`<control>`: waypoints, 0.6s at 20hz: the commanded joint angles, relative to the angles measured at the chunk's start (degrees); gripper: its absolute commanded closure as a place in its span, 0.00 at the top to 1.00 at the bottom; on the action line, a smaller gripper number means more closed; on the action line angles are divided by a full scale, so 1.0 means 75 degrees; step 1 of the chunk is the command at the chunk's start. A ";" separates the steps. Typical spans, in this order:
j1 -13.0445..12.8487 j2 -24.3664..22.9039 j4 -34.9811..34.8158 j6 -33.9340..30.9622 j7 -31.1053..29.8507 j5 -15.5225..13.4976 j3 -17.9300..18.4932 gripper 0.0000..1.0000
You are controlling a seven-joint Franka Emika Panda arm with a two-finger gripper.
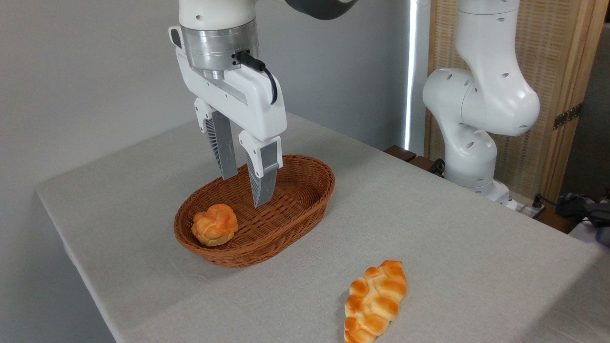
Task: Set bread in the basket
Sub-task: 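Move the open gripper from above the basket toward the braided roll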
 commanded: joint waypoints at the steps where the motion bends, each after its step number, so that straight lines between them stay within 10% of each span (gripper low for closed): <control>1: -0.0050 0.0000 0.0113 -0.0119 -0.0004 0.0107 0.0091 1.00; 12: -0.0015 -0.0094 -0.0004 -0.0178 -0.0109 0.0119 0.0138 1.00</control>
